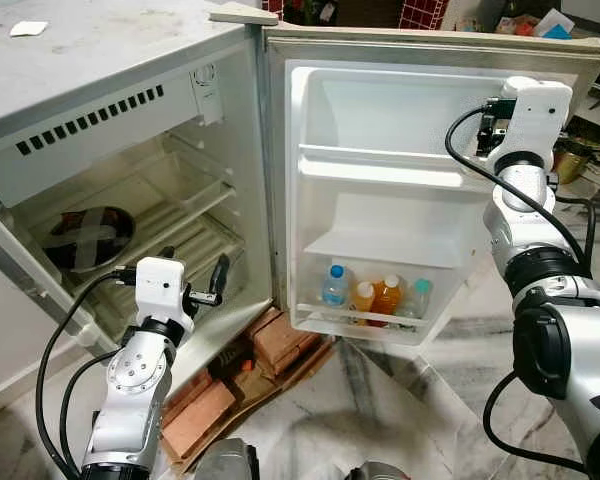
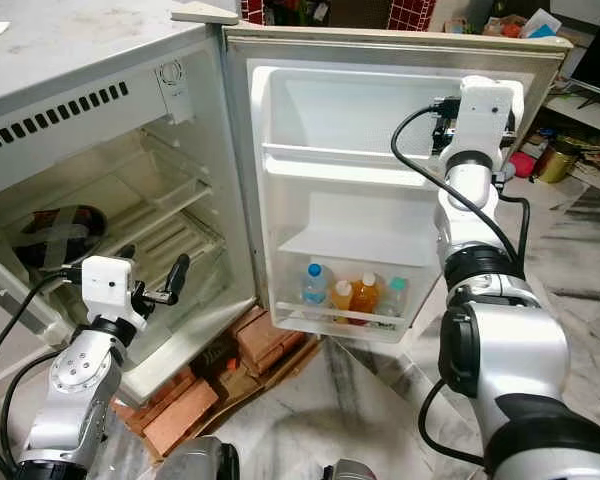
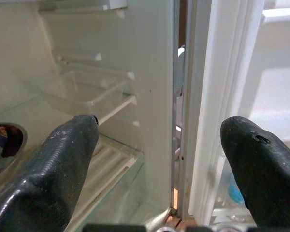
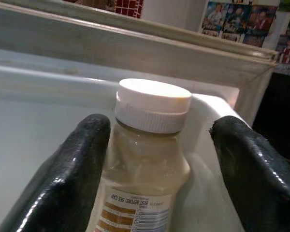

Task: Restocking fridge

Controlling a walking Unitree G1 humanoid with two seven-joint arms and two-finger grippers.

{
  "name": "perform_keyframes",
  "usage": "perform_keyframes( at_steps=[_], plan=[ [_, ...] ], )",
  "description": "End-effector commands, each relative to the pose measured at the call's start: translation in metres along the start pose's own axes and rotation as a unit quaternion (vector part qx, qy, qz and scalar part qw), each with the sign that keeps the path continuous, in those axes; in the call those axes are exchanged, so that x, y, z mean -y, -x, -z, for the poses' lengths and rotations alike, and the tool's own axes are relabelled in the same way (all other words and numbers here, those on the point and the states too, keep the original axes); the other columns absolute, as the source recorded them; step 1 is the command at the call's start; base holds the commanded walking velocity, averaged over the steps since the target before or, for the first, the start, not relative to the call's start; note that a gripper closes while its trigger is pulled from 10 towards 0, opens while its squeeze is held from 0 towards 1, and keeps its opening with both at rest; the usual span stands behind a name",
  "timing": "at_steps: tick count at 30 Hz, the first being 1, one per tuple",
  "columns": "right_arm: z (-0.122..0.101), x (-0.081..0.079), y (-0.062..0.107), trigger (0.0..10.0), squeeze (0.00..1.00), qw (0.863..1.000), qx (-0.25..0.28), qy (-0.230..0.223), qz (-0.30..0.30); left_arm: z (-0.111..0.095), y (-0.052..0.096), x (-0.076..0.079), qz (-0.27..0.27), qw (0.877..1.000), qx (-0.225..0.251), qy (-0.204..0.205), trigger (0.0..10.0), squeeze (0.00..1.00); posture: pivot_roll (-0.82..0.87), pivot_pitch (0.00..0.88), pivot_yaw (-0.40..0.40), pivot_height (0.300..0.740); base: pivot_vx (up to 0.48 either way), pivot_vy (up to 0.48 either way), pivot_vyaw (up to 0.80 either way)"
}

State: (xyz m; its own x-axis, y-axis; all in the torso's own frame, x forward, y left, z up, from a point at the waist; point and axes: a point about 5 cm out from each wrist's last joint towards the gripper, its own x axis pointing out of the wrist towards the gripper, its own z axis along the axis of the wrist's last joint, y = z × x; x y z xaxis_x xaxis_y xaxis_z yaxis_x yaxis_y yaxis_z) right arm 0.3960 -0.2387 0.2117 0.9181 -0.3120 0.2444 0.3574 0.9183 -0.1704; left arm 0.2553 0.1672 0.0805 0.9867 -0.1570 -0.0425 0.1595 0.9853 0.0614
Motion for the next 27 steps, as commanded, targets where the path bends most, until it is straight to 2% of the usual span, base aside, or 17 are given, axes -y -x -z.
perform_keyframes(
  at_steps=[1,12,15,19,23,26,27],
  plan=[
    [-0.014,0.000,-0.004,10.0,1.00,0.999,0.032,-0.001,0.001,0.003,-0.002,0.002,0.004,1.000,-0.010,-0.002,10.0,0.00,0.05,0.000,0.009,0.740,0.000,0.000,0.00],
    [-0.016,-0.001,-0.003,10.0,1.00,0.999,0.048,-0.017,0.001,0.004,-0.002,0.004,0.006,1.000,-0.012,-0.001,10.0,0.00,0.06,0.000,0.004,0.740,0.000,0.000,0.00],
    [-0.017,-0.001,0.004,10.0,1.00,0.996,0.078,-0.030,-0.006,0.007,0.000,0.003,-0.008,1.000,-0.017,-0.001,10.0,0.00,0.05,0.000,-0.007,0.740,0.000,0.000,0.00],
    [-0.005,-0.003,0.026,10.0,1.00,0.994,0.103,-0.039,-0.021,0.012,0.002,0.005,-0.024,0.999,-0.027,-0.004,10.0,0.00,0.03,0.000,-0.008,0.740,0.000,0.000,0.00],
    [0.018,-0.004,0.050,10.0,1.00,0.996,0.070,-0.057,-0.021,0.010,-0.003,0.006,-0.022,0.999,-0.020,-0.030,10.0,0.00,0.02,0.000,-0.007,0.740,0.000,0.000,0.00],
    [0.039,-0.010,0.075,10.0,1.00,0.997,0.040,-0.062,-0.031,0.007,-0.010,0.000,-0.035,0.999,-0.018,-0.027,10.0,0.00,0.00,0.000,-0.007,0.740,0.000,0.000,0.00],
    [0.057,-0.022,0.098,10.0,1.00,0.997,0.011,-0.063,-0.053,0.006,-0.014,-0.002,-0.034,0.999,-0.015,-0.035,10.0,0.00,0.00,0.000,-0.005,0.740,0.000,0.000,0.00]
  ],
)
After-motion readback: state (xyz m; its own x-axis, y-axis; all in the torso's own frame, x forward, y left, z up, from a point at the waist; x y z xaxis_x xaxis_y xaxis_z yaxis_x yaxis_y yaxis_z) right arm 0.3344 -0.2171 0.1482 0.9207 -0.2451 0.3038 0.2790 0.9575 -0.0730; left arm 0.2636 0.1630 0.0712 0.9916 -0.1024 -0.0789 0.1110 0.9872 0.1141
